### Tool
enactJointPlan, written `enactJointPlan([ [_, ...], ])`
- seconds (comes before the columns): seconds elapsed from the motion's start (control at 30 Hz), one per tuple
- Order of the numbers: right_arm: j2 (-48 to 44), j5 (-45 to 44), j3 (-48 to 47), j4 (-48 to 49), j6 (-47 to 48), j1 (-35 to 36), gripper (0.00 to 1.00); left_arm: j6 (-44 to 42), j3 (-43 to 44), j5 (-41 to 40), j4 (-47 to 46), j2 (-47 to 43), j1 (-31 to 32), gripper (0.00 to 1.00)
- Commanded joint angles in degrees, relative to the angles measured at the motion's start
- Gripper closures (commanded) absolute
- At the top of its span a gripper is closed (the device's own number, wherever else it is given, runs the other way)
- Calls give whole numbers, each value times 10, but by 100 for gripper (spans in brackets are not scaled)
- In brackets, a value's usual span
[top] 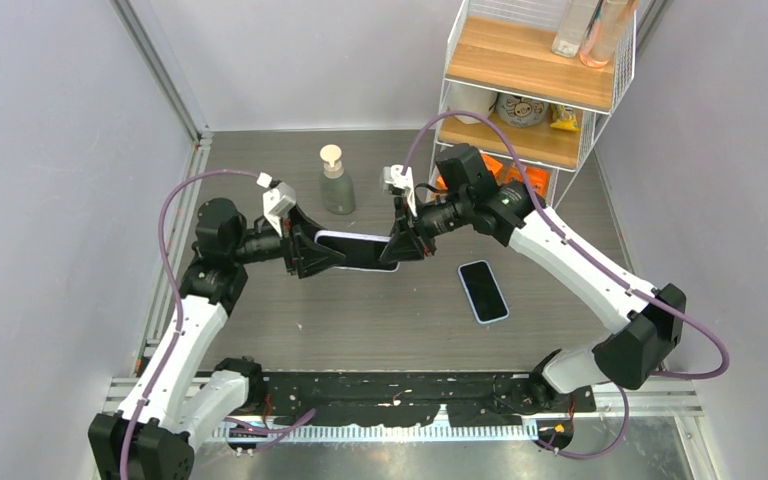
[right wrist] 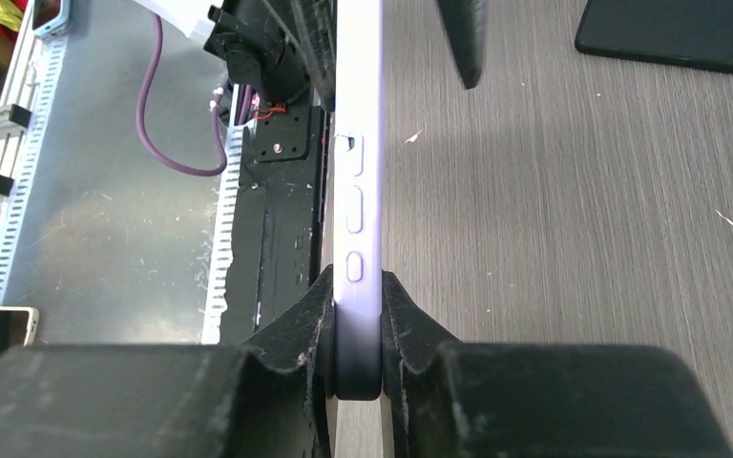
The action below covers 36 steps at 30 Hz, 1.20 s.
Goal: Take the phone out of the phone case
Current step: Adjust the phone.
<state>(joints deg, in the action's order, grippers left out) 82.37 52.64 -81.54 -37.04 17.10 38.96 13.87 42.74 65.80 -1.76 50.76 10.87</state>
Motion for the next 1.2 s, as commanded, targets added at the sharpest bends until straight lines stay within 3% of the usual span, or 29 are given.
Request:
enactJointPlan([
  [0.0,-54,-11,-9,1,33,14,95,-101,55,-16,87,10,2,39],
  [0.2,-58,-96,-18,-48,91,46,95,-263,131,-30,258,41,12,11],
  [0.37,-50,-191,-31,-75,117,81,95,-404,221,-93,439,79,57,3],
  [0.5,-52,-248,-34,-75,125,96,95,-448,236,-131,485,93,88,3],
  [0.77,-59,-281,-37,-74,129,106,95,-483,239,-158,516,130,130,8],
  [1.17,-58,-279,-21,-70,130,111,95,-474,266,-155,492,194,153,31],
])
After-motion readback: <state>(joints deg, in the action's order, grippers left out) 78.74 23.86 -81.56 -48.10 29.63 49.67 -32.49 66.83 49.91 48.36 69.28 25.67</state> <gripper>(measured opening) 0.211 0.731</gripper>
